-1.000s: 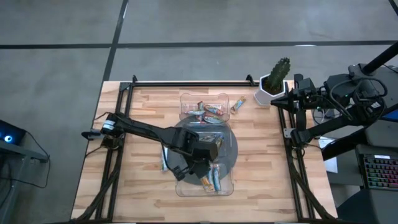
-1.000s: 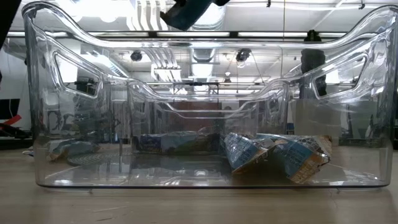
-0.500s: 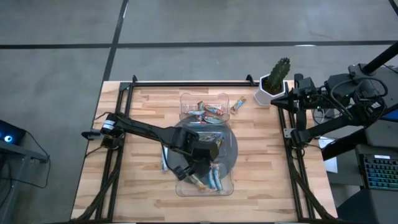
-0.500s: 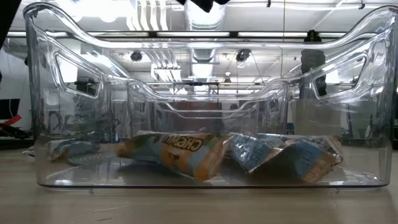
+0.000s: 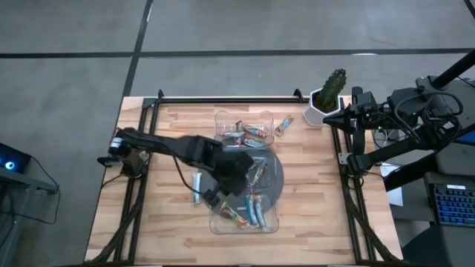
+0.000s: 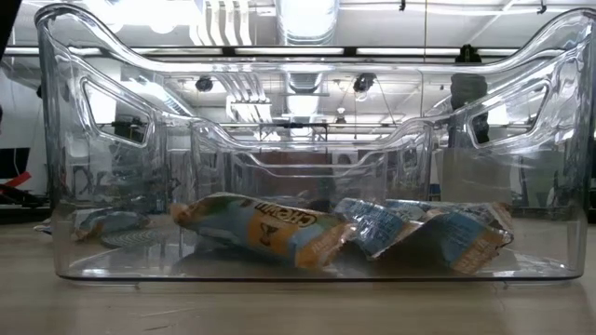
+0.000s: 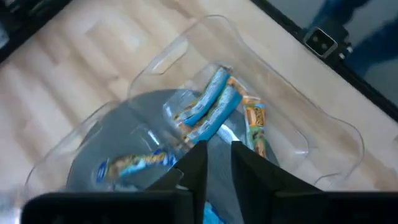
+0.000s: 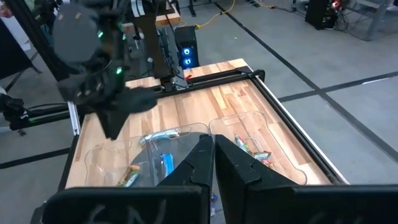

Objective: Pick and place Granola Bars by type
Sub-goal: Put the yellow granola bar into the bottom transparent bin

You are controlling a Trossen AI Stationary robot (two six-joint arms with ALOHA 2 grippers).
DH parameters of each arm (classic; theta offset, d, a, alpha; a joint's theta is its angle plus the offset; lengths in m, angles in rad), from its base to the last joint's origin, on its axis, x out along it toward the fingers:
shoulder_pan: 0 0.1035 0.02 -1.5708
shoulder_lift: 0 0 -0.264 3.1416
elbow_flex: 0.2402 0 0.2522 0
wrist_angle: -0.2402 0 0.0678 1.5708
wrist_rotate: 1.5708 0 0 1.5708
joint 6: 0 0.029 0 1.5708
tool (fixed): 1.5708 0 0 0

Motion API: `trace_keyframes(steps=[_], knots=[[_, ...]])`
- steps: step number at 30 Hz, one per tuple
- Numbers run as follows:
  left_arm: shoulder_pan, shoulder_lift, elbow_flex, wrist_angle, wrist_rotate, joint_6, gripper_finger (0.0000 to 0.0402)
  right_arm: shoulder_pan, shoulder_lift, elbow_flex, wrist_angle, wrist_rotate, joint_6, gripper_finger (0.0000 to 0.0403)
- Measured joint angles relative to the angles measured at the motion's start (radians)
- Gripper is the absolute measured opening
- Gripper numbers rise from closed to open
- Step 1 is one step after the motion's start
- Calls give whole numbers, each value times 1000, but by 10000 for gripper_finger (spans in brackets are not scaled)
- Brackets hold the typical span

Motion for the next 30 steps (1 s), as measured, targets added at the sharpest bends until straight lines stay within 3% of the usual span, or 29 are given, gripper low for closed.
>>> trace_keyframes(steps=[9, 22, 27, 30], knots=[[20, -161, -20, -97, -35, -145, 19, 0, 0, 0, 9, 0, -3, 8], [15, -406, -263, -163, -51, -155, 18, 0, 0, 0, 63, 8, -26, 8], [20, -512, -382, -85, -59, -279, 18, 0, 4, 0, 61, 19, -26, 8], [24, -596, -466, 43, -75, -351, 18, 0, 12, 0, 58, 30, -26, 8]])
